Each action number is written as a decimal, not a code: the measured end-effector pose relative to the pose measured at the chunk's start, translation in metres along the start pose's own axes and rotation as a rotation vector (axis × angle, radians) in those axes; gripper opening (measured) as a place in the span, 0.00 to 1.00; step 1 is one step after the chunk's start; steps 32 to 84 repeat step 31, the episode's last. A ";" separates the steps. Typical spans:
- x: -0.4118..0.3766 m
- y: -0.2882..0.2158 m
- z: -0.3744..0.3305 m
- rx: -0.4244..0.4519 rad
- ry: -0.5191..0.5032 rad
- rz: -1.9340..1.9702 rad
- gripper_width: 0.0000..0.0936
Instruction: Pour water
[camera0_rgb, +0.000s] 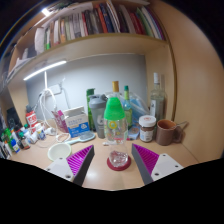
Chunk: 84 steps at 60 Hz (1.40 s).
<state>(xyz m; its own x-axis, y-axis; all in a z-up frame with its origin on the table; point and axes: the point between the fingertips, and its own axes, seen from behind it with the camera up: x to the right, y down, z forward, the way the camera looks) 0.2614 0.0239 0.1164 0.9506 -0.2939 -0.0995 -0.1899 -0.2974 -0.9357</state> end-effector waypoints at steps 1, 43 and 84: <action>-0.003 -0.003 -0.010 0.003 -0.002 -0.002 0.89; -0.059 -0.035 -0.311 -0.004 0.037 -0.097 0.90; -0.059 -0.035 -0.311 -0.004 0.037 -0.097 0.90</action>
